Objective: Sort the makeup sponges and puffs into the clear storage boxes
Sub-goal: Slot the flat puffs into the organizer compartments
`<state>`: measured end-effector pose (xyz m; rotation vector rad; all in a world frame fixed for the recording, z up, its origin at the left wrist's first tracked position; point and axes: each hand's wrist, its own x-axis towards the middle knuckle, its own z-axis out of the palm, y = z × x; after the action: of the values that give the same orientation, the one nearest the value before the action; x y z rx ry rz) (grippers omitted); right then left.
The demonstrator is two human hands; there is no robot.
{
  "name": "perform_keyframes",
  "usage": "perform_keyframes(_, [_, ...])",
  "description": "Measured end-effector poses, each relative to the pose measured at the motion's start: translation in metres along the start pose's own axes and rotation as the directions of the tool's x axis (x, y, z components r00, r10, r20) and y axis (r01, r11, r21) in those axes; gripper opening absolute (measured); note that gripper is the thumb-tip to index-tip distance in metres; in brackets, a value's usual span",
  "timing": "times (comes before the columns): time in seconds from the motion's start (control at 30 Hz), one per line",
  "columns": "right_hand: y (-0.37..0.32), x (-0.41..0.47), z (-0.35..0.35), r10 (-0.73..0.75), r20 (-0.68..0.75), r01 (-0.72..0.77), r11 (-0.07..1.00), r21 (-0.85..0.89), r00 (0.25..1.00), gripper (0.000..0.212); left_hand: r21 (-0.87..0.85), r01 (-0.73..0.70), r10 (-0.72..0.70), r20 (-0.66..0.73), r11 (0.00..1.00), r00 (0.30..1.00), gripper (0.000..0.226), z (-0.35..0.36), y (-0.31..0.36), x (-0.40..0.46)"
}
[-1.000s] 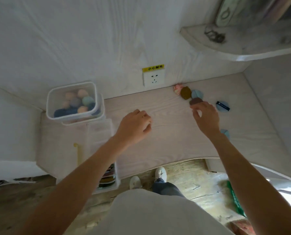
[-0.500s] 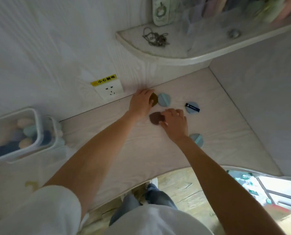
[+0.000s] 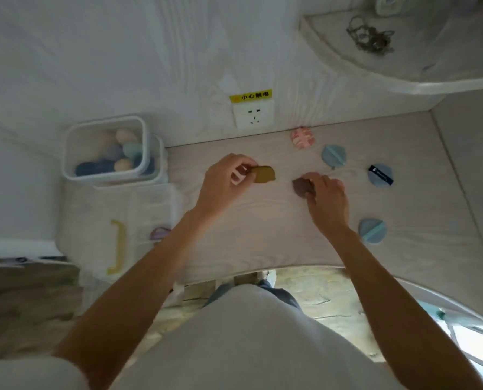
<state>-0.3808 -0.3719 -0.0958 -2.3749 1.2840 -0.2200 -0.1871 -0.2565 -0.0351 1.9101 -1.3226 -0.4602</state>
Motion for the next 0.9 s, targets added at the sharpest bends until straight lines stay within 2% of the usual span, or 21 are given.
perform_keyframes(0.1, [-0.024,-0.022,-0.002,-0.026,0.001,0.024,0.965,0.260,1.000,0.037,0.012,0.090,-0.087,-0.164,0.996,0.983,0.016,-0.064,-0.018,-0.050])
perform_keyframes(0.2, [-0.060,-0.037,-0.003,-0.053,0.010,0.042,0.882,0.469,0.999,0.039,0.082,0.207,-0.176,-0.285,0.975,0.942,0.020,-0.109,-0.042,-0.093])
perform_keyframes(0.3, [-0.104,-0.047,0.000,-0.071,0.040,0.035,0.810,0.586,0.997,0.032,0.136,0.290,-0.241,-0.295,0.947,0.925,0.017,-0.130,-0.070,-0.119])
perform_keyframes(0.4, [-0.148,-0.053,0.009,-0.104,0.076,0.028,0.751,0.660,0.992,0.029,0.256,0.307,-0.245,-0.247,0.917,0.938,0.015,-0.136,-0.097,-0.126])
perform_keyframes(0.53, [-0.184,-0.055,0.023,-0.132,0.086,0.035,0.717,0.696,0.988,0.026,0.409,0.199,-0.157,-0.135,0.890,0.978,0.013,-0.132,-0.117,-0.123])
perform_keyframes(0.7, [-0.215,-0.050,0.038,-0.101,0.081,0.022,0.749,0.663,0.992,0.025,0.513,-0.004,-0.063,0.112,0.858,0.992,0.011,-0.129,-0.129,-0.119])
perform_keyframes(0.9, [-0.243,-0.038,0.065,-0.128,0.108,0.056,0.861,0.506,0.986,0.012,0.487,-0.036,-0.045,0.153,0.873,0.987,0.020,-0.130,-0.136,-0.132])
